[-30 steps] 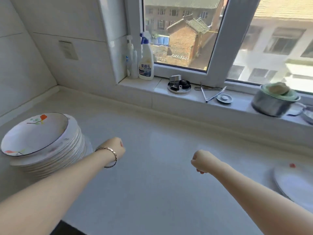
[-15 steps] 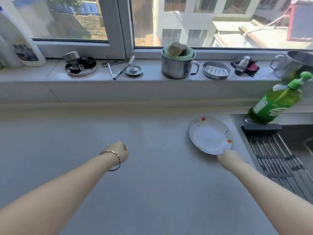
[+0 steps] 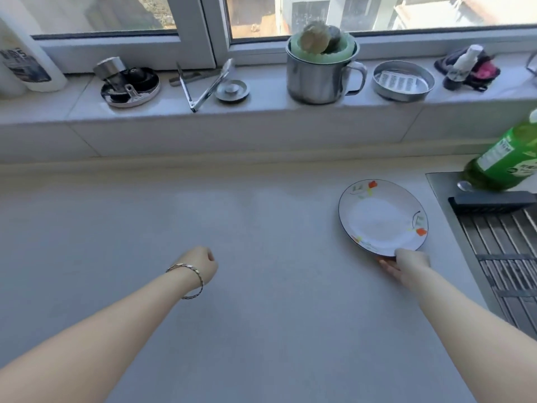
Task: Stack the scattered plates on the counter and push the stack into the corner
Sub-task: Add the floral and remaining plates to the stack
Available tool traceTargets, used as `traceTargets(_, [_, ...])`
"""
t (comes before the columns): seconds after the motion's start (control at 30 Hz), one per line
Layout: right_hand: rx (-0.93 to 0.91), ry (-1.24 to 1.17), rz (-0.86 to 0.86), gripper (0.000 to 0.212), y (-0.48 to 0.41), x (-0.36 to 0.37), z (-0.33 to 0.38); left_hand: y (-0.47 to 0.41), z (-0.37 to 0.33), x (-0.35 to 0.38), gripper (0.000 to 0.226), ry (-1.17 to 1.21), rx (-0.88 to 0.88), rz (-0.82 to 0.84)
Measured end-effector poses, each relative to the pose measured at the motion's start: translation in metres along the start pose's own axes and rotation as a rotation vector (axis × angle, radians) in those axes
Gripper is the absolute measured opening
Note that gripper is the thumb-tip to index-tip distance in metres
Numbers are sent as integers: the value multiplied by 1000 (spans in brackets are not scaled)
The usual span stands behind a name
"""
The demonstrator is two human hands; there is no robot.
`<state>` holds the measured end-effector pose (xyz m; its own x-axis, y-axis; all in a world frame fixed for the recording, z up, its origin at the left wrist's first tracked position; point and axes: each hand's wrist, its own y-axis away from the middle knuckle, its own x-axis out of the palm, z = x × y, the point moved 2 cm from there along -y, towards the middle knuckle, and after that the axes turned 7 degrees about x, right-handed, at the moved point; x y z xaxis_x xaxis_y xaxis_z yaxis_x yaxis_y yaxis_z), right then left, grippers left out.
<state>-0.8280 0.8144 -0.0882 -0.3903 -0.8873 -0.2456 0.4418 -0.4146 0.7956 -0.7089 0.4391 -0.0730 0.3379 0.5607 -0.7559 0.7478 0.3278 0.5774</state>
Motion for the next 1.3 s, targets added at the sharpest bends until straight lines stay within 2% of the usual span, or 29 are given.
traceTargets(0.13, [-57, 78, 86, 53, 27, 13, -15, 14, 33, -11, 14, 19, -40, -48])
traceTargets(0.27, [-173, 290, 277, 46, 68, 51, -30, 33, 79, -25, 16, 94, -113, -84])
traceTargets(0.43, [-317, 544, 483, 31, 156, 135, -56, 68, 152, -47, 16, 182, -196, -166])
traceTargets(0.6, [-433, 653, 678, 32, 261, 235, -115, 113, 256, -73, 26, 242, -278, -258])
traceTargets(0.7, [-472, 675, 763, 32, 329, 293, -162, 142, 332, -86, 24, 281, -317, -283])
traceTargets(0.8, [-470, 679, 819, 33, 396, 343, -211, 173, 411, -93, 33, 321, -356, -278])
traceTargets(0.97, [-485, 728, 892, 36, 487, 409, -275, 221, 511, -110, 39, 251, -392, -257])
traceTargets(1.1, [-517, 759, 905, 35, 532, 441, -309, 241, 563, -123, 23, 261, -452, -259])
traceTargets(1.2, [-525, 800, 907, 34, 555, 455, -323, 245, 592, -128, 31, 248, -488, -241])
traceTargets(1.3, [-555, 859, 919, 35, 570, 462, -331, 243, 609, -131, 25, 231, -503, -228])
